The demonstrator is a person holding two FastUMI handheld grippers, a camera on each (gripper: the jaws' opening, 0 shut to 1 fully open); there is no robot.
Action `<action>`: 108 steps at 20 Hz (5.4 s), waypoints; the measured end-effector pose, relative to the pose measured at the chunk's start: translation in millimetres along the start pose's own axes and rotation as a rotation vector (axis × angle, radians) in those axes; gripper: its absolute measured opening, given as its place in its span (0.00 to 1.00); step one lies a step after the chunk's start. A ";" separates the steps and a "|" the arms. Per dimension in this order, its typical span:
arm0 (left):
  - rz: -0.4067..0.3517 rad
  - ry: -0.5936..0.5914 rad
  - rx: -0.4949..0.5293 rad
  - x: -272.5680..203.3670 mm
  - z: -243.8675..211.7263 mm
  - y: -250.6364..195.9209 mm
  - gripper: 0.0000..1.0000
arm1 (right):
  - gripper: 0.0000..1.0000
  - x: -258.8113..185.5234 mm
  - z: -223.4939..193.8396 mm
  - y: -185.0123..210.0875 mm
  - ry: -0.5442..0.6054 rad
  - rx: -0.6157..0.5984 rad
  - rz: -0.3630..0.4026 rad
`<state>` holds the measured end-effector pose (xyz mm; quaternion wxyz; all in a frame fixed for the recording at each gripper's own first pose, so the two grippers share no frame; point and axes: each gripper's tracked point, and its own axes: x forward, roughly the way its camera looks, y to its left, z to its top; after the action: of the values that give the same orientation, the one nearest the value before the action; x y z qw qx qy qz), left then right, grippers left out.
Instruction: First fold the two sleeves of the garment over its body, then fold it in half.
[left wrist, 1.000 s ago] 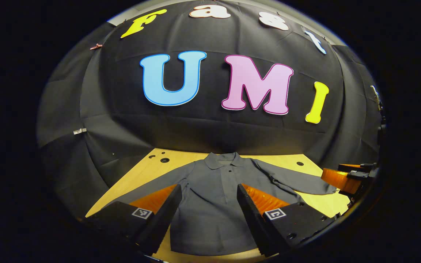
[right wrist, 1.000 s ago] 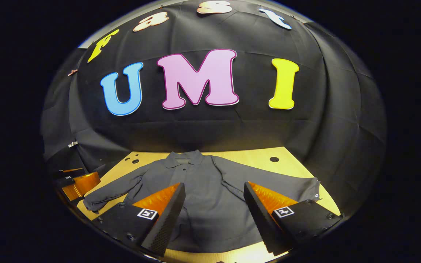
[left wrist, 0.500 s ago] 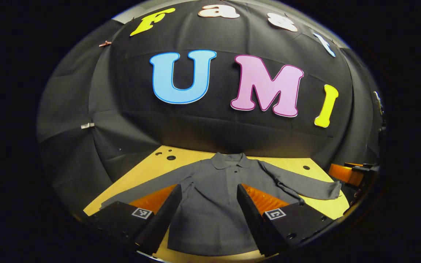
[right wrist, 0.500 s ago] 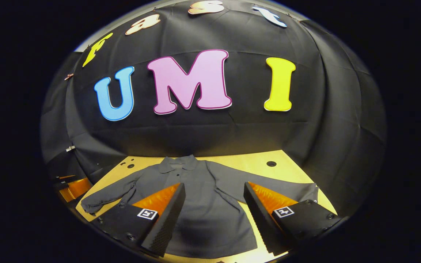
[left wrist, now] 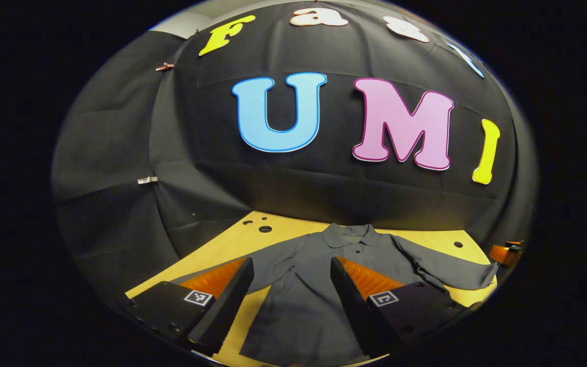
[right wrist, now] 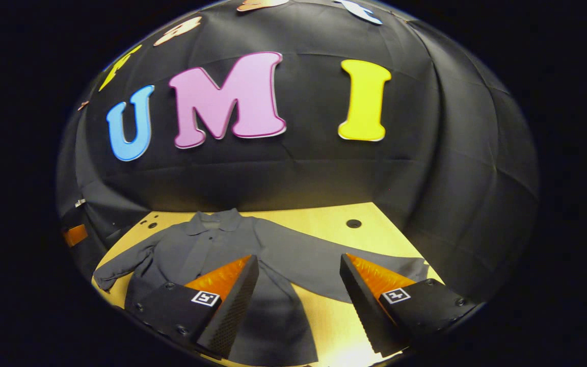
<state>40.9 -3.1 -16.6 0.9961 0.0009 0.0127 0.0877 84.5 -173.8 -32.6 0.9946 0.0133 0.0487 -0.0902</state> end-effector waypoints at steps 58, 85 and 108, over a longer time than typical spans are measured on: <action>0.120 0.246 -0.017 -33.0 -99.8 30.6 0.96 | 0.05 98.5 -59.1 -173.7 0.317 0.034 -0.261; 0.211 0.319 -0.192 -62.3 -124.8 121.8 0.96 | 0.05 123.6 98.8 201.5 0.151 -0.217 0.219; 0.293 0.331 -0.238 -103.8 -132.1 174.6 0.96 | 0.41 105.8 -67.9 496.5 0.455 -0.223 0.599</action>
<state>-95.1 150.6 -145.3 0.9501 -0.1289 0.1651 0.2312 271.3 298.0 -101.8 0.9361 -0.0618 0.2715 0.2151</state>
